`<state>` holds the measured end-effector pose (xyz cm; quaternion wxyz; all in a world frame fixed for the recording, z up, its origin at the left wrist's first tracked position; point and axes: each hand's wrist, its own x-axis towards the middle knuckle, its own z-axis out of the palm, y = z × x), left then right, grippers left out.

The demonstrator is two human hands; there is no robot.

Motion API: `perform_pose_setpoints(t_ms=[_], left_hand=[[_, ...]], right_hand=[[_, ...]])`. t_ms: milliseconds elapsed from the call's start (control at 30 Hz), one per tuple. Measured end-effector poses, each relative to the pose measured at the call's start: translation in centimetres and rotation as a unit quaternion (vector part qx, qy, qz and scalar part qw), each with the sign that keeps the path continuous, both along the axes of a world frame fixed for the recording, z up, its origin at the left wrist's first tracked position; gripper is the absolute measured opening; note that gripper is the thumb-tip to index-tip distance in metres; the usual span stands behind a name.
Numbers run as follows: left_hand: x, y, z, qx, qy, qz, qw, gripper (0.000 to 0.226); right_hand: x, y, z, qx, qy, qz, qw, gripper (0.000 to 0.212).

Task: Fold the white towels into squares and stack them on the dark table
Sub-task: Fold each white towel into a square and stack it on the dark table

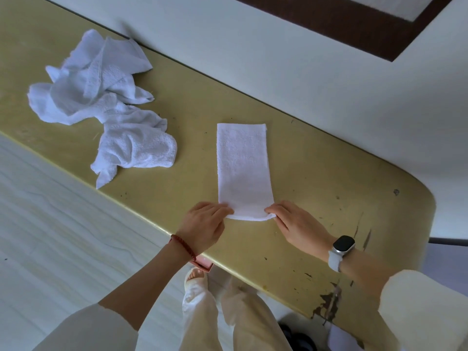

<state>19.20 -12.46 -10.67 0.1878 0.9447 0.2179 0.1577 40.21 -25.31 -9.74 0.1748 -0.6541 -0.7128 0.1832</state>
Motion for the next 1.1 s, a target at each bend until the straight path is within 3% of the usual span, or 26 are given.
perform_pose_setpoints(t_ms=[100,200,367,700,933,1100], left_hand=[[-0.4,-0.6,1.5,-0.112,-0.001,0.025,0.993,0.025],[0.3,-0.4,3.4,-0.214,-0.012,0.084,0.973,0.03],[3.4,1.1,4.9,-0.322,0.0,0.176,0.93,0.019],[6.9,4.4,2.2,-0.323,-0.004,0.398,0.859,0.024],[6.3,4.6,1.0,-0.319,-0.031,0.446,0.836,0.017],[6.3,4.8,0.5,-0.308,-0.026,0.448,0.839,0.016]], right_hand=[[0.0,-0.1,1.2,-0.085,0.054,-0.019,0.995,0.012],[0.0,0.6,3.3,-0.112,0.116,-0.074,0.984,0.009],[0.2,4.0,4.6,-0.113,0.294,-0.241,0.918,0.014],[0.3,10.2,0.8,-0.085,0.219,-0.33,0.914,0.014],[0.6,12.1,0.0,-0.11,0.151,-0.326,0.927,0.02],[0.6,12.5,-0.4,-0.117,0.125,-0.342,0.924,0.021]])
